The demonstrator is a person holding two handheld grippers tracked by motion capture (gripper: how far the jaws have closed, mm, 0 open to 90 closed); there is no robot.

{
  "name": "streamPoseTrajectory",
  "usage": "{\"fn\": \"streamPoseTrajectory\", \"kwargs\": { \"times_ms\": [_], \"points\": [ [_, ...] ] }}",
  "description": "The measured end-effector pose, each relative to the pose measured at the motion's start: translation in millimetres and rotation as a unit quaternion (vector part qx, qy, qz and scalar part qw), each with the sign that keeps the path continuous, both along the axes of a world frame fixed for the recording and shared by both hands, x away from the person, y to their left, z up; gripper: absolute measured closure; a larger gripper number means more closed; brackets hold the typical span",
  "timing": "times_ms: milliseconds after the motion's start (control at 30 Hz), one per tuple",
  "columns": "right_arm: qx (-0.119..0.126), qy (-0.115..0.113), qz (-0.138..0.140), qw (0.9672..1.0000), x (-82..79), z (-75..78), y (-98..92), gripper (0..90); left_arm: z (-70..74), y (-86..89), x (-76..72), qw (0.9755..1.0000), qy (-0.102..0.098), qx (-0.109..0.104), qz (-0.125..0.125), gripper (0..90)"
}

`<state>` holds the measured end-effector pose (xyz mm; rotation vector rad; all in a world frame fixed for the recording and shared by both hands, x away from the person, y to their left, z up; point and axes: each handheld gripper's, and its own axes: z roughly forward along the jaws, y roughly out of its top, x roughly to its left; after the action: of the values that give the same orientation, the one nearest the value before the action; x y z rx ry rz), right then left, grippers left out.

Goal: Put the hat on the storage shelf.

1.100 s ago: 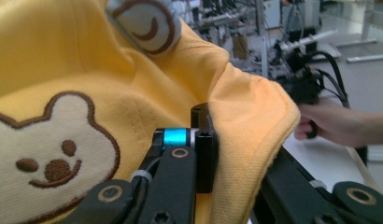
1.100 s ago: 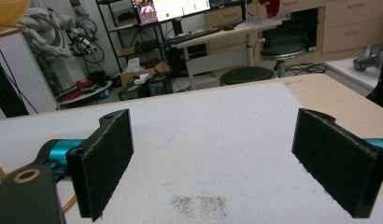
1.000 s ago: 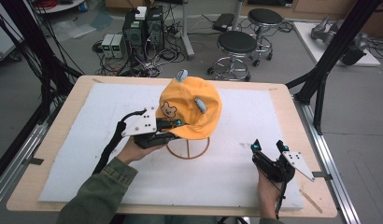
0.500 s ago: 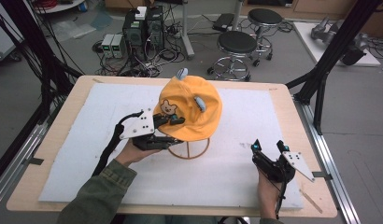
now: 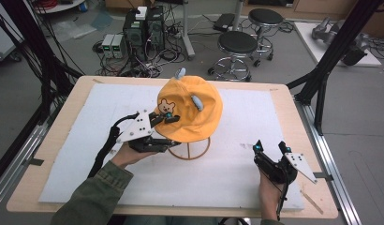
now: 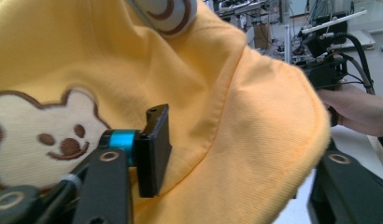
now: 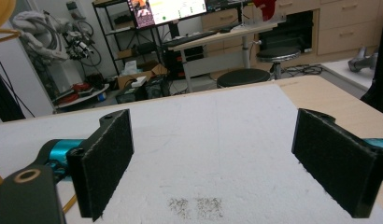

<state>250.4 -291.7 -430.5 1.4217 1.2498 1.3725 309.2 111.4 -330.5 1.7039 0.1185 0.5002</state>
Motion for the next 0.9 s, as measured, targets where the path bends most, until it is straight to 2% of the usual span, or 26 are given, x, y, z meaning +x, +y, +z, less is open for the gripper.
{"fn": "streamPoseTrajectory", "kwargs": {
  "times_ms": [100, 367, 400, 533, 633, 900],
  "points": [
    [0.001, 0.000, -0.002, 1.0000, 0.1, 0.1, -0.4, 11.6, 1.0, 2.3, -1.1, 1.0000, 0.001, 0.002, 0.003, 42.4],
    [0.001, -0.001, 0.000, 1.0000, 0.5, 0.4, -0.8, 11.7, 5.7, 3.1, -3.5, 0.9997, -0.004, 0.023, -0.001, 35.5],
    [0.004, 0.000, -0.001, 1.0000, 0.0, 0.7, -0.9, 11.7, 6.6, 2.6, -3.9, 0.9996, -0.003, 0.026, -0.008, 25.6],
    [0.007, 0.000, -0.003, 1.0000, 0.0, 0.8, -1.4, 11.7, 11.1, 0.3, -9.9, 0.9990, -0.008, 0.039, -0.018, 22.9],
    [0.008, -0.003, -0.003, 1.0000, -0.2, 1.1, -1.4, 11.7, 16.6, 1.0, -12.9, 0.9991, -0.012, 0.035, -0.020, 22.6],
    [0.010, -0.002, -0.004, 0.9999, -0.3, 1.4, -2.3, 11.7, 27.2, 5.7, -12.3, 0.9997, -0.014, 0.009, -0.017, 21.0]
  ]
}}
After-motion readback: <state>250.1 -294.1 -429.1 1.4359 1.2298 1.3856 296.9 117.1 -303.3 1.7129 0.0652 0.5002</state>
